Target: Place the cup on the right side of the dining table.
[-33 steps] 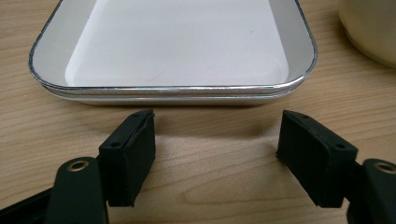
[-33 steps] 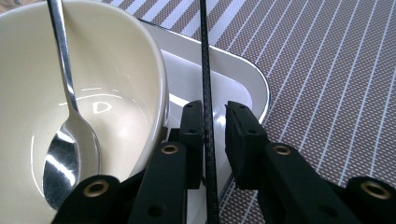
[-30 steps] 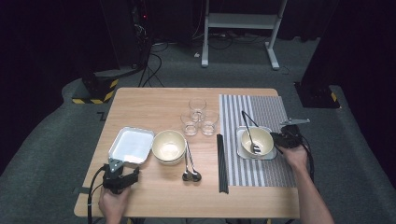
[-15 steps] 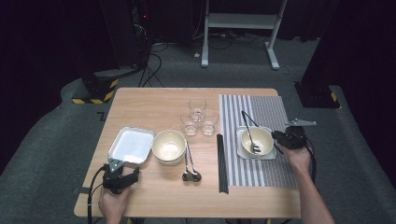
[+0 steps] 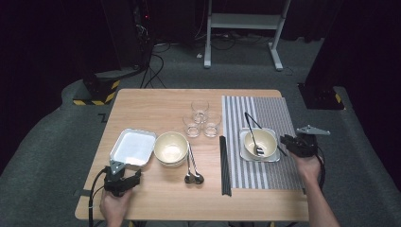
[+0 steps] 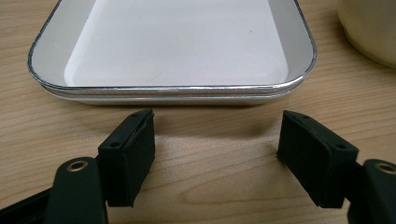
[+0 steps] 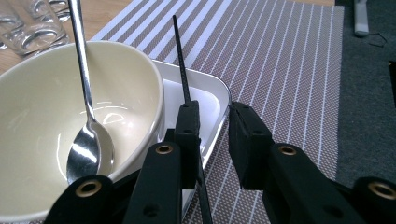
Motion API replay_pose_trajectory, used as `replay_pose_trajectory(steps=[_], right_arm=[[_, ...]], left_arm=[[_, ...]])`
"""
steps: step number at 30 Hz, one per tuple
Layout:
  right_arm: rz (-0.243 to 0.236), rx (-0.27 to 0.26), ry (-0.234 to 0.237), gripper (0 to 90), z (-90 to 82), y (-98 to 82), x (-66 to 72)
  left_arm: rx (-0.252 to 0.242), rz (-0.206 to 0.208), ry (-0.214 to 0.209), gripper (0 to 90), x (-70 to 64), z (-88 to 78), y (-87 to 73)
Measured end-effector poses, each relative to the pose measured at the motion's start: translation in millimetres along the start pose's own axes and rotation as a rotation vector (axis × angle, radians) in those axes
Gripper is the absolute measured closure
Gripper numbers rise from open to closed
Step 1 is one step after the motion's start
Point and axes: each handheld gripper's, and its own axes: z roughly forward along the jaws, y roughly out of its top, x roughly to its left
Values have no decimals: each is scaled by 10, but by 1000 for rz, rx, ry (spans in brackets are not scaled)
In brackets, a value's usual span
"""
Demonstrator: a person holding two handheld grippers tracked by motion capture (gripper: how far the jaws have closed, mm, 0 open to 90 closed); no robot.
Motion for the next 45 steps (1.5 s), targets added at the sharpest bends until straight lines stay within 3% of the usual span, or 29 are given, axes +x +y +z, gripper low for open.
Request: replay_pose_trajectory(steps=[10, 27, 45], right_arm=[[8, -24, -26, 737, -173, -92, 85], [3, -69, -41, 734, -525, -325, 359], [-12, -79, 11, 729, -543, -424, 646]], left_arm=[[1, 0, -1, 273, 0, 0, 0], [1, 0, -5, 271, 1, -1, 0], [2, 1, -5, 270, 1, -1, 0]])
